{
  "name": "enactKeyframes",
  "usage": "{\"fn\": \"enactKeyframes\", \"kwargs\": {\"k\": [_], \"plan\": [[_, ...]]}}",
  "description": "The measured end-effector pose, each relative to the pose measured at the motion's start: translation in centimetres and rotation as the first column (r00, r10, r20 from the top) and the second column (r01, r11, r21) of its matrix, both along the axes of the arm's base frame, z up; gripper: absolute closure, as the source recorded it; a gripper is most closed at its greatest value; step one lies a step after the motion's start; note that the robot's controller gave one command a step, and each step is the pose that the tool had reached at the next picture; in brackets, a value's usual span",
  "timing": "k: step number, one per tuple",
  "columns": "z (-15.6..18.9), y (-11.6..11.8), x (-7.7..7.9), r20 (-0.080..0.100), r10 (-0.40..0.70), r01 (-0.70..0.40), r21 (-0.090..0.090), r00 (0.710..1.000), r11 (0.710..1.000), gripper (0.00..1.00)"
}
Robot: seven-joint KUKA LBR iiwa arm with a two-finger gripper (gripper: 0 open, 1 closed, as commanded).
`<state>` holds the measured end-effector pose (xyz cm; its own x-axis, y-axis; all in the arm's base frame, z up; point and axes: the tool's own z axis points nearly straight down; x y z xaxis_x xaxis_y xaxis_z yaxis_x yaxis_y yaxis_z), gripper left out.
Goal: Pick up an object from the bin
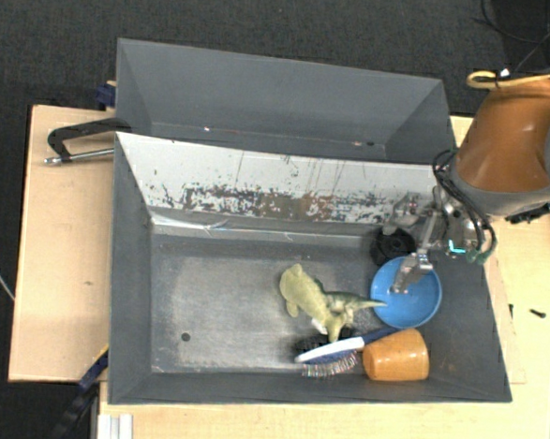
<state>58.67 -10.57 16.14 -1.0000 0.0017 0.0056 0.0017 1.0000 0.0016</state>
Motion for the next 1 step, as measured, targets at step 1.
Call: {"fn": "enactKeyframes", "kwargs": {"k": [1], "plan": [[-9.06, 9.93, -2.4, 0.014, 0.068, -0.068, 0.0, 0.998, 0.998, 0.0]]}}
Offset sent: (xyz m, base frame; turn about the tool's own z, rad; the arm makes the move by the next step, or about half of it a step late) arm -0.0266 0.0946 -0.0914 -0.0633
